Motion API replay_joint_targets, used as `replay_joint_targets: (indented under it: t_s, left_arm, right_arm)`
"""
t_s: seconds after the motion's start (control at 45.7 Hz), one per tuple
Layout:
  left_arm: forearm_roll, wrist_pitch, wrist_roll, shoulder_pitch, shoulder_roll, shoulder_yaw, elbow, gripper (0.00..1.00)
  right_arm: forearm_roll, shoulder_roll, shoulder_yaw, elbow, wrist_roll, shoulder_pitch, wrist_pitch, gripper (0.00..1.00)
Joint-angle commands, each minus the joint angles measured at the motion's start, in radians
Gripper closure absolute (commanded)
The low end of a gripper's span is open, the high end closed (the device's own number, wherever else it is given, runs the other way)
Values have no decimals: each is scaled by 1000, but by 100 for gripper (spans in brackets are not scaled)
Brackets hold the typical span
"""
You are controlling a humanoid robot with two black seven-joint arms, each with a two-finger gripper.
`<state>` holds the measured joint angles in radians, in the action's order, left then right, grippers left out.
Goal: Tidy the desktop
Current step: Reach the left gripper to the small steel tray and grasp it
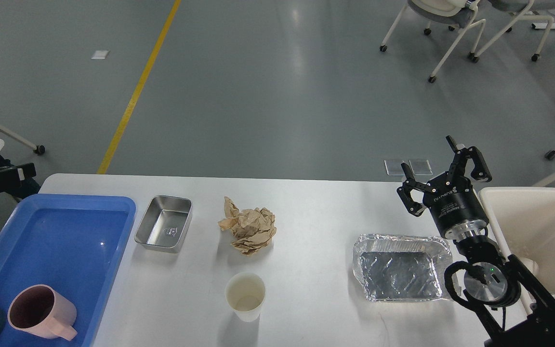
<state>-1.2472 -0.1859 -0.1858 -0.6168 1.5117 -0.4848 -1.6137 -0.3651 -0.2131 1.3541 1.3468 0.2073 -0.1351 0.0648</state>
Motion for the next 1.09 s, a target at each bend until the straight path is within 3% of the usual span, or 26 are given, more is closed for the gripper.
replay_joint_targets:
  t_s: [0.0,0.285,0.679,1.073]
  left_arm:
    - [0,0,2,0,-10,2,0,4]
    - [2,5,22,15,-100,6,55,4]
    - [-63,-50,40,-50,-652,31,572,4]
    - [-170,-43,28,-164,-941,225,865,6]
  right_arm:
    - [0,0,0,0,0,-1,0,0]
    - [0,-3,0,0,1,0,1,0]
    - [0,-20,7,0,1,5,0,0]
    - [0,-51,19,0,1,12,1,0]
